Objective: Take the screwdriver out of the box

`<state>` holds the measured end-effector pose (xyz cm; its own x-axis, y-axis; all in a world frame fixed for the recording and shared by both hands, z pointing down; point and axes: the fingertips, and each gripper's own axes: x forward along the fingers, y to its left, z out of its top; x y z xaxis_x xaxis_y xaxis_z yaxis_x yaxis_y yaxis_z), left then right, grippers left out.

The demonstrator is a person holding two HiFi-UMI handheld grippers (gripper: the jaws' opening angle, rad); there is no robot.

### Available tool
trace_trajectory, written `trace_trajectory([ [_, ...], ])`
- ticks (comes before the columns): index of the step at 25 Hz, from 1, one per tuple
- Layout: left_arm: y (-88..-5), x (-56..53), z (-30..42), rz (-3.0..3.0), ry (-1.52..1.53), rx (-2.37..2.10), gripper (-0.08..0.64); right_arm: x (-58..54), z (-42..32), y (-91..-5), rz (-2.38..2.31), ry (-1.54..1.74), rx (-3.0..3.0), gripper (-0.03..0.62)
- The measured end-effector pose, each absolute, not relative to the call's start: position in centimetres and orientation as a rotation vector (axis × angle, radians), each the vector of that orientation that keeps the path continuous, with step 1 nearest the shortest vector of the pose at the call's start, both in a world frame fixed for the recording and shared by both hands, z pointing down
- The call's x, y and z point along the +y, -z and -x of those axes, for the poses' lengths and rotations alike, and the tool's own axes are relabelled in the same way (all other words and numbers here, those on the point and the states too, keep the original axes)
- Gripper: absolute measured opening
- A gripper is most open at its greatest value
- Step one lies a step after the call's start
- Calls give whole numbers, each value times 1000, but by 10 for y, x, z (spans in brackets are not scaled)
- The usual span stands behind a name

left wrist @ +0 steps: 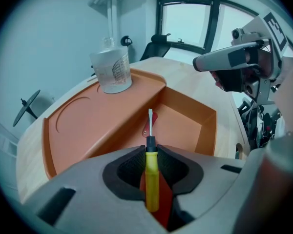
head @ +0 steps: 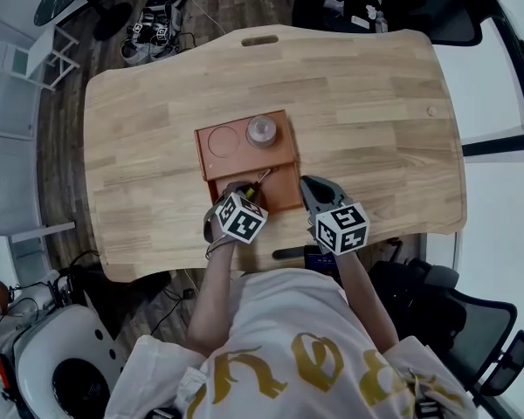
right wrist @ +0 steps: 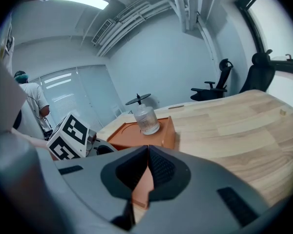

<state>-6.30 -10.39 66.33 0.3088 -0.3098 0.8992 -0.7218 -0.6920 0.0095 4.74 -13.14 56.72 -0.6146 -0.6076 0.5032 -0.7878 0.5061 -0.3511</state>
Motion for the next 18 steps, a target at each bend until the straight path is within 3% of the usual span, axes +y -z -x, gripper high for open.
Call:
trace_trajectory([
  [18,-608,-111,69,-2312,-1029,-1127,78,-116,-42,-543,-1185,-742,-2485,12],
])
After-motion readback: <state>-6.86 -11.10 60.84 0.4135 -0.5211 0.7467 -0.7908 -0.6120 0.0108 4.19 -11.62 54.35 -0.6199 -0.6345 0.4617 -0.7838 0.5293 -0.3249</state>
